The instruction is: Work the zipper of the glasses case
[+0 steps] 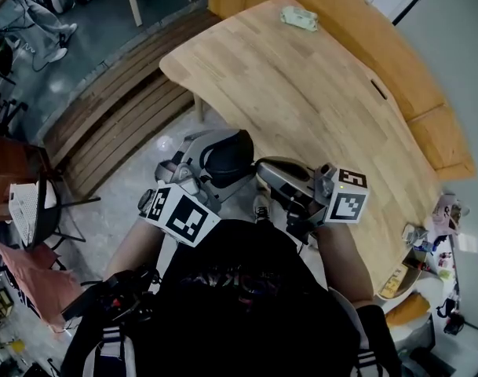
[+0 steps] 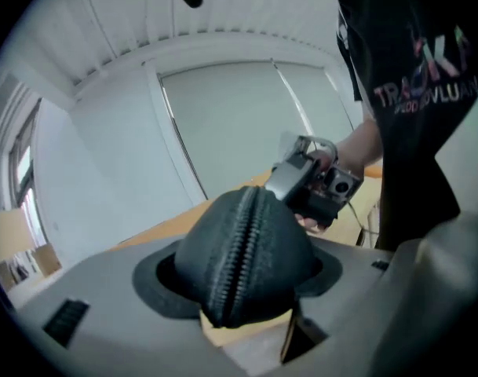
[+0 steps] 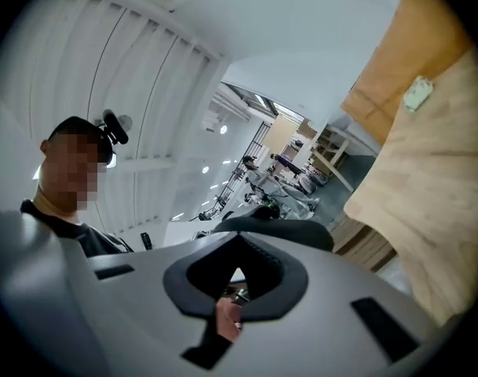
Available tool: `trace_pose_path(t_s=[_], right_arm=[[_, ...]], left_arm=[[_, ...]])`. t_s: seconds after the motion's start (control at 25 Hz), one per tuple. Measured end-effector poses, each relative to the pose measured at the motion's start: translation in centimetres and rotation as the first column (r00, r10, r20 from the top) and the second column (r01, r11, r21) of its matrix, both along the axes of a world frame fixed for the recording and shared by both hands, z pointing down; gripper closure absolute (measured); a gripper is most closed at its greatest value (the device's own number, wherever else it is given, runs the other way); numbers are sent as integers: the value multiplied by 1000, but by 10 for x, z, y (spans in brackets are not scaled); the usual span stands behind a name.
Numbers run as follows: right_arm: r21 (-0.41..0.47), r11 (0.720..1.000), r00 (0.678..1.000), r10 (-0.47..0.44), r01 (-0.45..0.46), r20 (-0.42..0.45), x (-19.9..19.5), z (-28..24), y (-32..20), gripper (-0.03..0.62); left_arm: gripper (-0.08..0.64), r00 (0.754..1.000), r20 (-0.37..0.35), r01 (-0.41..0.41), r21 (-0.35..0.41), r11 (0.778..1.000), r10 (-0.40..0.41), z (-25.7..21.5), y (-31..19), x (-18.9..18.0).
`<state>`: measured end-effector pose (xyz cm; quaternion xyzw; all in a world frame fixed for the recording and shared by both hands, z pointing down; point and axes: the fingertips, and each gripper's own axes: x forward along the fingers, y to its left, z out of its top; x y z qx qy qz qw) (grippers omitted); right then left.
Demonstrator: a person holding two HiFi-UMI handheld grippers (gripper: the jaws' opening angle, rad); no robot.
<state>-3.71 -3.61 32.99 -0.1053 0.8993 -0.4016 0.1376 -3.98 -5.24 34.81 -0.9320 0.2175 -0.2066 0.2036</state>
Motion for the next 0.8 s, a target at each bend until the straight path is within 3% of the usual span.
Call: trace_pose_path(t_s=[0.16, 0.28, 0.52, 0.64, 0.8], right_arm=[[69, 997, 996, 32, -26, -77, -8, -5, 0, 575], [135, 989, 983, 80, -57, -168, -14, -5, -2, 575], [245, 969, 933, 124, -40, -337, -31, 3, 0, 575], [269, 963, 917, 102, 6, -387, -44, 8, 6, 575], [286, 957, 892, 83, 54, -444, -57, 15, 12, 575]], left_arm=[[259, 989, 125, 75, 73, 994, -84, 13, -14, -4], [261, 967, 200, 133, 132, 982, -158, 19, -24, -11], [261, 864, 401, 198, 281, 939, -303, 37, -42, -27], [261, 813, 485, 187, 307, 933, -323, 50, -44, -31], [261, 773, 545, 158, 331, 930, -325, 61, -40, -29]])
